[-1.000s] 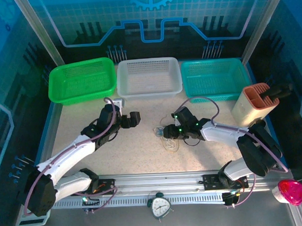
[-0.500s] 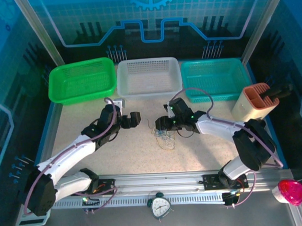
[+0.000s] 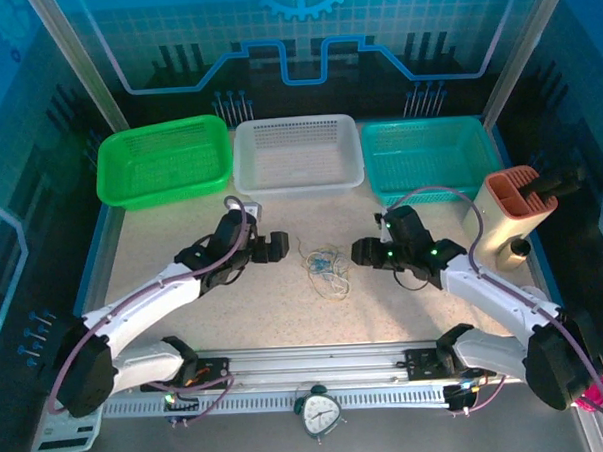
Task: Untangle the cables
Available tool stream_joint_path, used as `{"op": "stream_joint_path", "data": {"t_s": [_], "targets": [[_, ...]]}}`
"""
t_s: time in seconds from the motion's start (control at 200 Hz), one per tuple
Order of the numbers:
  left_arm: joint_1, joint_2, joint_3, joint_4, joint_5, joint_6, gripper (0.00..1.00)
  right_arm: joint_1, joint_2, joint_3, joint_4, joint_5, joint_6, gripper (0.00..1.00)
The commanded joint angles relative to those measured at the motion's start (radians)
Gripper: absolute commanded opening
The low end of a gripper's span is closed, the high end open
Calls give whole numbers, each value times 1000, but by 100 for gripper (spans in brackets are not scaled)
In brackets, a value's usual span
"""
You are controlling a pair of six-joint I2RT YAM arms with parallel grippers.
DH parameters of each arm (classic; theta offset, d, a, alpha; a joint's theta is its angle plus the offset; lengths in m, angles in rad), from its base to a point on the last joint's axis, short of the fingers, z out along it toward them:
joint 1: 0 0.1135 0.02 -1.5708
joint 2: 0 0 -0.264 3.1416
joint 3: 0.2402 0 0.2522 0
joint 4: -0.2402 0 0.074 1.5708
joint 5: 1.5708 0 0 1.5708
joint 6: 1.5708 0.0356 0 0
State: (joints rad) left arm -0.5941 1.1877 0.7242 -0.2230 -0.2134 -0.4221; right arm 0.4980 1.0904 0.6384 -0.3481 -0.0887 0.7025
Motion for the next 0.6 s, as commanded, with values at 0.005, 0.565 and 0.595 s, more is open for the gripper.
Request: {"op": "stream_joint_path", "data": {"t_s": [0.005, 0.565, 0.595], "targets": [[-29, 30, 47, -38, -27, -27, 99, -30, -22, -41, -56, -1, 21, 49], [-87, 62, 86, -33, -43, -24, 99, -89, 242, -66, 201, -109, 51, 31], [-88, 62, 85, -33, -43, -24, 99, -88, 250, -66, 205, -109, 52, 30]]}}
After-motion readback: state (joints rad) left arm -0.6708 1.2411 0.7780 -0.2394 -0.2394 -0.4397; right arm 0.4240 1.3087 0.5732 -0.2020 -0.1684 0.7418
